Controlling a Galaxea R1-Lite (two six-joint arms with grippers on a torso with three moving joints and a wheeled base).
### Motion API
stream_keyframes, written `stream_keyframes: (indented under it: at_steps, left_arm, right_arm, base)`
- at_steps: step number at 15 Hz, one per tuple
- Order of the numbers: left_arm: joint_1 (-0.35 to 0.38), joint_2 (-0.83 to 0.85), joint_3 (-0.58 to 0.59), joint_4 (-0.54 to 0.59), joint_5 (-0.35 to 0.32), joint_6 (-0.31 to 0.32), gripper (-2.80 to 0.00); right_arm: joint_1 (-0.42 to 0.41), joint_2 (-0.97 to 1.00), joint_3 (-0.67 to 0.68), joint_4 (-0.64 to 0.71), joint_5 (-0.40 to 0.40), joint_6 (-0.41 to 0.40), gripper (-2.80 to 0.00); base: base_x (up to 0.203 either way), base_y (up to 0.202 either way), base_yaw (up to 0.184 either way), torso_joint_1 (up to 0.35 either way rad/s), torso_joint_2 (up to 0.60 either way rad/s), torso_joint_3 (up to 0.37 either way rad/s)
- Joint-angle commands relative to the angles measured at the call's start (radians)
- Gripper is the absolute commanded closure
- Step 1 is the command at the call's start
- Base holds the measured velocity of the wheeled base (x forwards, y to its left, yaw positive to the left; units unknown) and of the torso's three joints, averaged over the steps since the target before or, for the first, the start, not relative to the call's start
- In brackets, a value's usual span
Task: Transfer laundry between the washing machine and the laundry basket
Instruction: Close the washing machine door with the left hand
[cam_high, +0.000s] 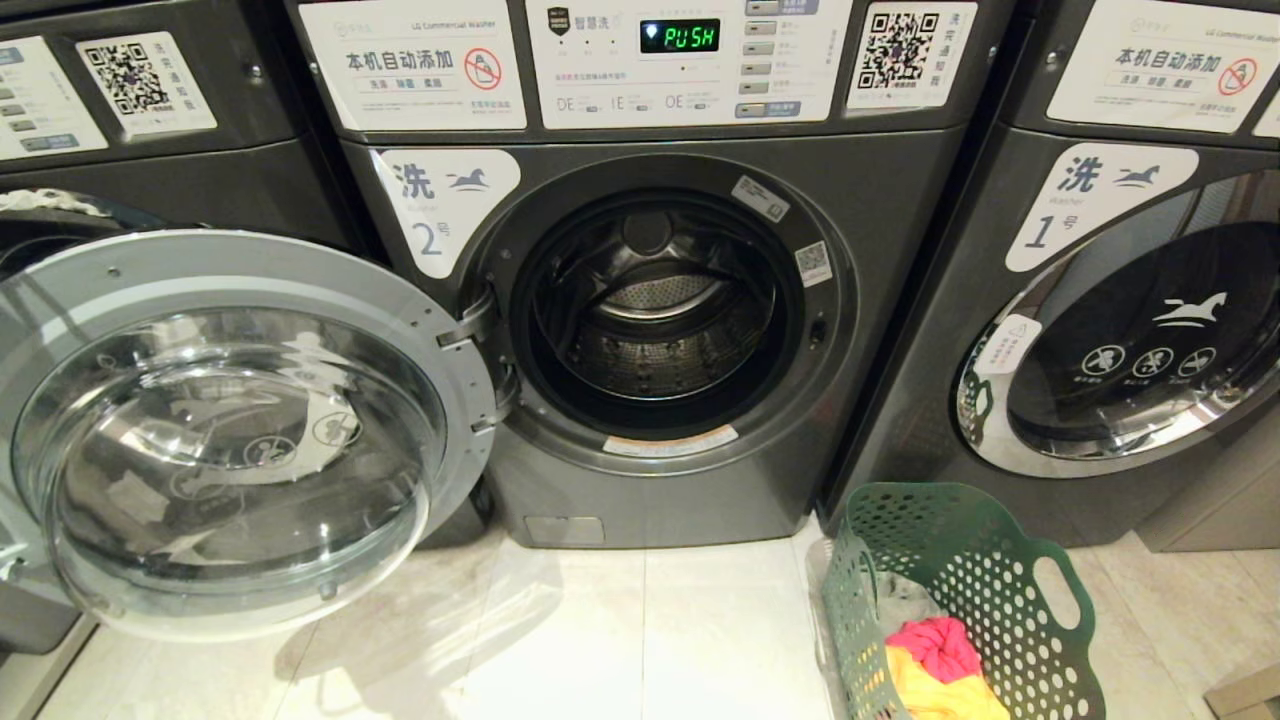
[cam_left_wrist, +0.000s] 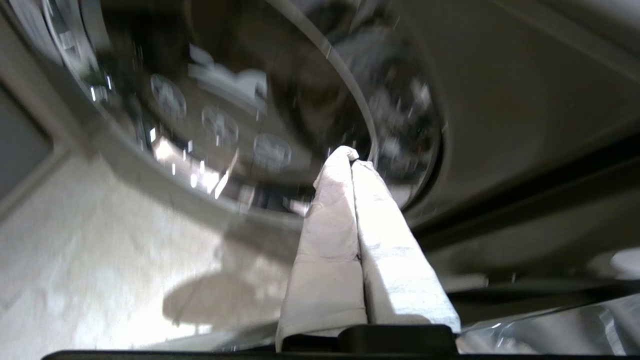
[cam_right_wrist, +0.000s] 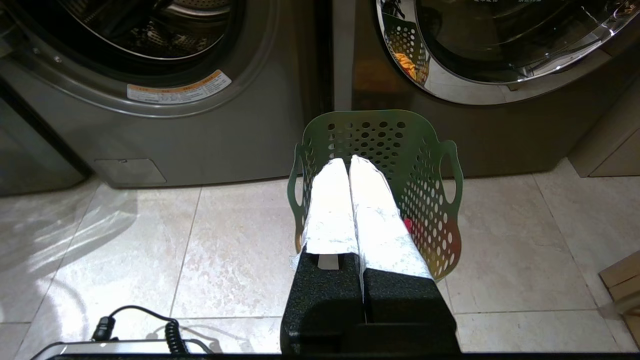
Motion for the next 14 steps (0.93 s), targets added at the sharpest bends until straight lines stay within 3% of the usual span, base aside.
stream_keyframes:
  at_steps: [1,10,14]
  left_arm:
    - [-0.002,0.019,-0.008,0.109,-0.021,0.017,0.00]
    - [-0.005,-0.052,-0.007,0.357,-0.027,0.018,0.00]
    - [-0.013,-0.143,-0.007,0.574,-0.026,0.019,0.00]
  right_arm:
    - [0.000,0.001,0.000,0.000,0.000,0.000,0.00]
    - [0.000,0.000,0.000,-0.001,0.000,-0.004,0.00]
    - [0.000,0.000,0.000,-0.002,0.000,-0.001,0.00]
  base:
    - [0.000,0.000,0.000,0.000,0.00,0.000]
    - [0.000,0.000,0.000,0.000,0.00,0.000]
    - [0.000,0.000,0.000,0.000,0.00,0.000]
